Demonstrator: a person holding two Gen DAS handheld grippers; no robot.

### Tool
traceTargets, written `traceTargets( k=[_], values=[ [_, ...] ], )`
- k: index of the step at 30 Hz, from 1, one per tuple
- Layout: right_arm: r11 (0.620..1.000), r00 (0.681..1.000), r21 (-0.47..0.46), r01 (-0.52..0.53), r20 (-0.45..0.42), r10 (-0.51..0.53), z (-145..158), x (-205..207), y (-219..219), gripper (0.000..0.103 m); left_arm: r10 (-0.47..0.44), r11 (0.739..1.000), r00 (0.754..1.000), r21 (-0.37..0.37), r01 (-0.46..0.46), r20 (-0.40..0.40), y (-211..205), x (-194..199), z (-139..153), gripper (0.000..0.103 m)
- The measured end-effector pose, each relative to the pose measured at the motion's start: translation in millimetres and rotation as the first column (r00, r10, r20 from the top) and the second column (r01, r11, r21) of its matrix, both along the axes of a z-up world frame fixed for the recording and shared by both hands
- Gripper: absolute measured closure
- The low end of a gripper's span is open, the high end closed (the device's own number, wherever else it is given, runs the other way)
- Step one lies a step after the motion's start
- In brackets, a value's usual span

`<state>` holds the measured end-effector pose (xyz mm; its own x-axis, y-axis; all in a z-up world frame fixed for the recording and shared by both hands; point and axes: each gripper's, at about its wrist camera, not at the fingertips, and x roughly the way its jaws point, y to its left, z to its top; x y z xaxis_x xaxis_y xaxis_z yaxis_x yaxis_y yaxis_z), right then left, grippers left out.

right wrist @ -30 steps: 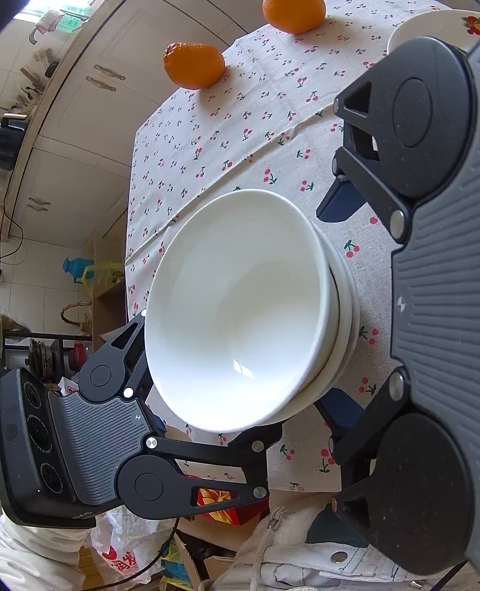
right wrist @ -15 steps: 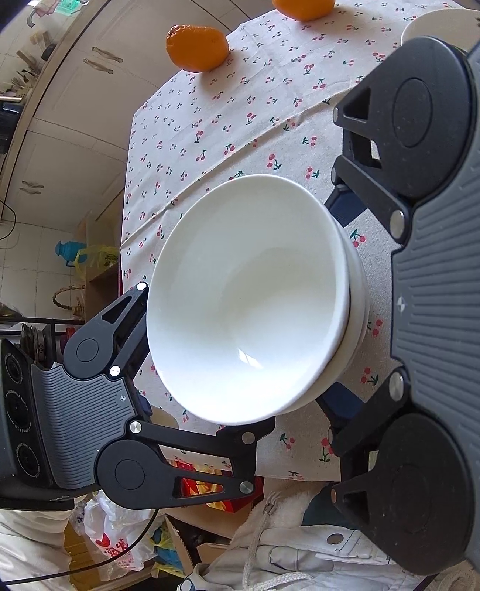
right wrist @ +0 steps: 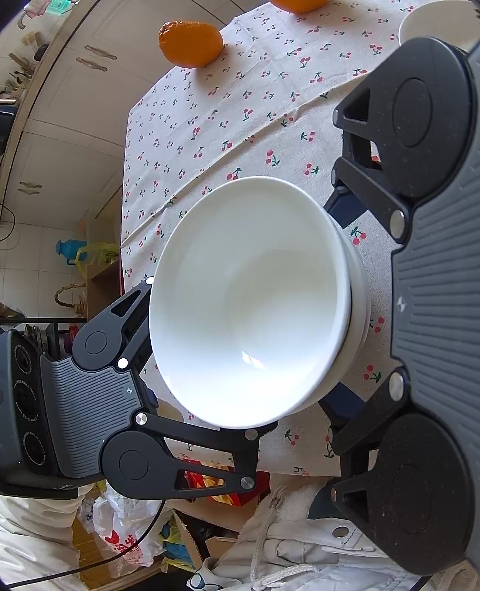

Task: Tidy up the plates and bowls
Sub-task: 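Lift the bowl stack with both tools and lower it onto the white plate stack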

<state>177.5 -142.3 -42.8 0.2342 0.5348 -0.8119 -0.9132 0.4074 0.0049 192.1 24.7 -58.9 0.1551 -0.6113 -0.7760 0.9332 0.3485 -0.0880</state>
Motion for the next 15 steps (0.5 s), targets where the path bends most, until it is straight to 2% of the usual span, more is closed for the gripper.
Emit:
traceTargets(
  k=[15],
  values=[
    [1.0,1.0,0.007,0.022,0.005,-0.022,7.6,-2.7,-8.1,0.012,0.004,1.0,1.0,-0.006,-0.004,0.024,-9.0,-5.2,8.2,0.022]
  ],
)
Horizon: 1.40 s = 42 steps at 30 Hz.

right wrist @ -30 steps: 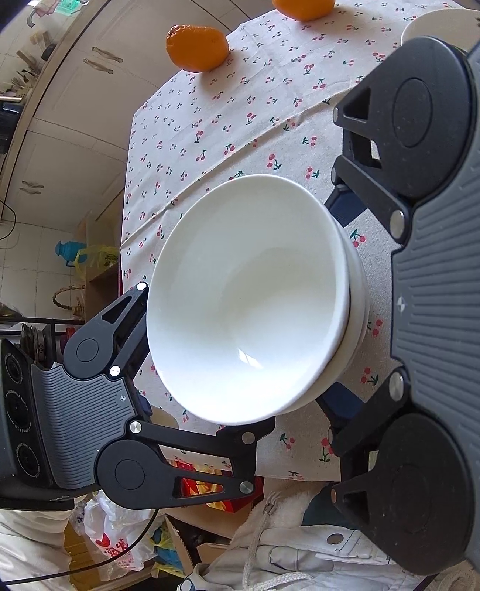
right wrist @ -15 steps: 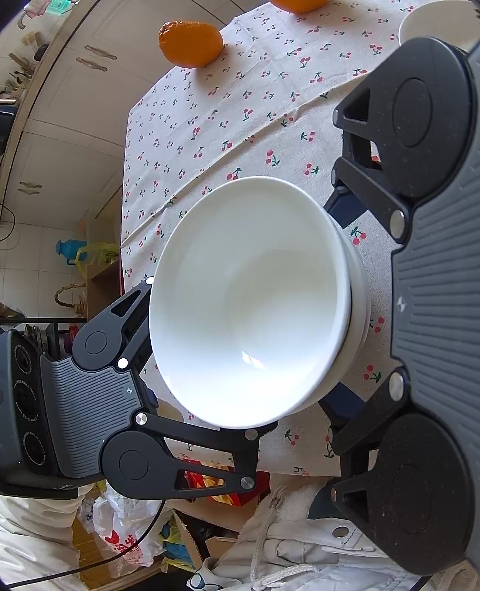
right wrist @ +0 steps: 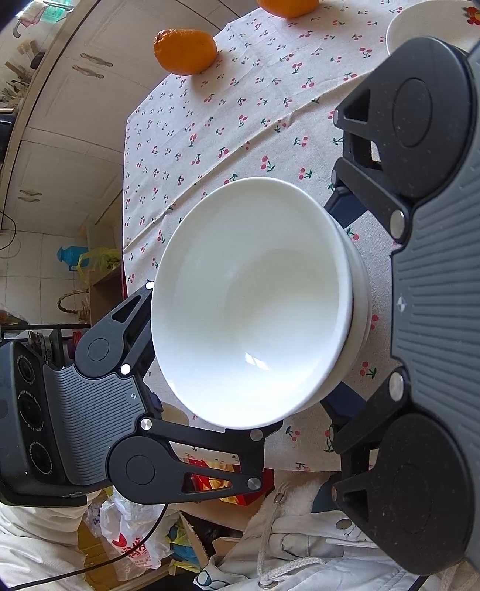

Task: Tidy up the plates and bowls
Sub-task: 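Lift the bowl stack with both tools and lower it onto the white plate stack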

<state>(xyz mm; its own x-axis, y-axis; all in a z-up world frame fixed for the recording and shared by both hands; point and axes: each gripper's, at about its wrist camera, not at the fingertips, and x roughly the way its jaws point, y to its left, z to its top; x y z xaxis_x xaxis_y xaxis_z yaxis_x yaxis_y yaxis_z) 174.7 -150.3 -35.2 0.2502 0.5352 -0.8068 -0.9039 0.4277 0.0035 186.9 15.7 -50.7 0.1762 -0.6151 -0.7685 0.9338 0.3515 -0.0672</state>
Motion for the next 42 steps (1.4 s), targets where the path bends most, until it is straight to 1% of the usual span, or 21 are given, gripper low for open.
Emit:
traceTargets(
  k=[5,10,16,21,26,31,36,42],
  values=[
    [1.0,1.0,0.007,0.01,0.015,-0.01,11.8,-0.1,-14.9,0.012,-0.006,1.0,1.0,-0.003,0.006,0.023,-14.1,0.4,11.6,0.022],
    [1.0,0.998,0.005,0.029,0.048,-0.03,24.0,0.7,-35.1,0.012,-0.021,1.0,0.998,-0.007,0.021,0.053,-36.6,1.5,23.9,0.022],
    [0.997,0.994,0.02,0.073,0.082,-0.074,37.9,5.5,-71.1,0.012,-0.055,0.998,0.994,-0.012,0.056,0.097,-69.4,9.3,39.7,0.022],
    [0.993,0.987,0.019,0.116,0.107,-0.117,43.6,9.5,-104.2,0.012,-0.089,0.996,0.989,-0.016,0.091,0.121,-102.1,21.0,45.7,0.022],
    [0.987,0.979,0.002,0.16,0.128,-0.159,46.7,12.5,-138.2,0.012,-0.126,0.991,0.982,-0.023,0.13,0.138,-137.6,34.2,45.9,0.022],
    [0.979,0.969,-0.02,0.205,0.142,-0.2,42.3,17.8,-169.8,0.012,-0.153,0.987,0.977,-0.029,0.159,0.15,-169.4,45.8,41.2,0.022],
    [0.968,0.962,-0.026,0.25,0.124,-0.245,30.3,28.4,-193.4,0.012,-0.179,0.983,0.973,-0.012,0.183,0.148,-195.6,58.4,31.0,0.022],
    [0.962,0.959,-0.026,0.271,0.097,-0.268,15.9,36.8,-203.9,0.012,-0.188,0.982,0.974,0.009,0.189,0.129,-208.8,65.0,19.8,0.023]
  ],
)
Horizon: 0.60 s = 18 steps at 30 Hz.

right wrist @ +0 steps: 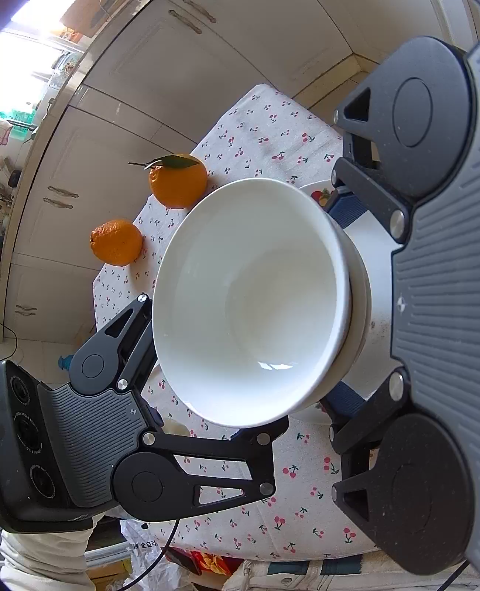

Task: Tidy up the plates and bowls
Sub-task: 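Lift the bowl stack with both tools and lower it onto the white plate stack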

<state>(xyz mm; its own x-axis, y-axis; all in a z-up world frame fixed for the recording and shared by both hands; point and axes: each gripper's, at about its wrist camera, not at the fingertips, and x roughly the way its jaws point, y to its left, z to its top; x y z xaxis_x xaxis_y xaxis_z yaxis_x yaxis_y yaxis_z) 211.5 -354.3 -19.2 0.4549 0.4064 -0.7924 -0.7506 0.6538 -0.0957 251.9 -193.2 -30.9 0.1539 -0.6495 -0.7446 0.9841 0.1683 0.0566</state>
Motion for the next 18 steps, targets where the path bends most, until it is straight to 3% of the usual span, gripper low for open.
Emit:
traceTargets(
  k=[18],
  values=[
    [0.999,0.998,0.034,0.018,-0.057,-0.016,-15.0,11.7,-7.5,0.012,0.01,1.0,0.999,0.021,-0.009,-0.052,-7.2,12.8,-12.5,0.024]
  ],
)
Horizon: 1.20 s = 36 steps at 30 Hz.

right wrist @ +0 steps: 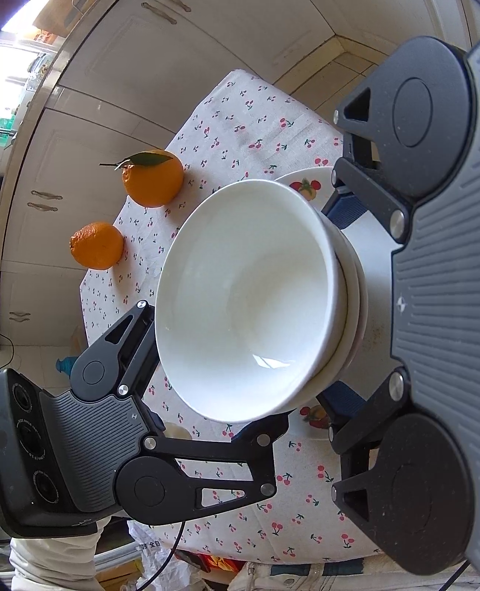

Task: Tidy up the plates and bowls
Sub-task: 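Lift the bowl stack with both tools and lower it onto the white plate stack, then open both tools and withdraw them from the bowls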

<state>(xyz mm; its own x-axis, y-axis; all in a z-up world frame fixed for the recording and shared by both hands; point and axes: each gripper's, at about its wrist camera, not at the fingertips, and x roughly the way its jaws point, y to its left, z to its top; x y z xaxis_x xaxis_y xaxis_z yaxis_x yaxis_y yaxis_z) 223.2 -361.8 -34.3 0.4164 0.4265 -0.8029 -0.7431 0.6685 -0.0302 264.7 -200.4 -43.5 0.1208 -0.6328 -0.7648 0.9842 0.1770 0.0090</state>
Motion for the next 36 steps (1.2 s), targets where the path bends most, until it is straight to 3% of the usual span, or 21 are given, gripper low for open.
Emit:
traceTargets(
  k=[16,18,20,25,29,32,36],
  values=[
    [1.0,1.0,0.021,0.017,-0.006,-0.016,-1.7,1.6,-3.4,0.012,0.005,1.0,0.999,-0.005,-0.005,0.032,2.3,-4.0,0.9,0.023],
    [1.0,1.0,0.019,0.022,0.002,-0.022,-1.5,0.1,-2.7,0.01,0.016,1.0,0.999,-0.01,-0.016,0.051,2.8,-6.9,1.9,0.02],
    [0.999,0.999,0.017,0.03,0.028,-0.031,0.9,-3.9,-2.2,0.002,0.033,0.999,0.997,-0.027,-0.032,0.066,5.6,-9.8,5.1,0.012],
    [0.996,0.994,0.015,0.085,0.062,-0.086,11.8,-18.8,-2.3,0.0,0.133,0.988,0.982,-0.101,-0.12,0.133,24.6,-23.5,15.8,0.007],
    [0.983,0.977,-0.009,0.182,0.116,-0.18,21.4,-45.6,1.9,0.0,0.25,0.954,0.963,-0.197,-0.227,0.102,51.1,-41.1,25.1,0.002],
    [0.947,0.935,-0.004,0.321,0.162,-0.316,27.3,-69.7,7.3,0.0,0.345,0.912,0.933,-0.271,-0.308,0.101,70.9,-58.9,30.9,0.0],
    [0.799,0.786,0.085,0.595,0.144,-0.601,35.1,-93.9,13.4,0.0,0.492,0.828,0.862,-0.373,-0.419,0.125,88.3,-84.4,35.8,0.0]
  ],
)
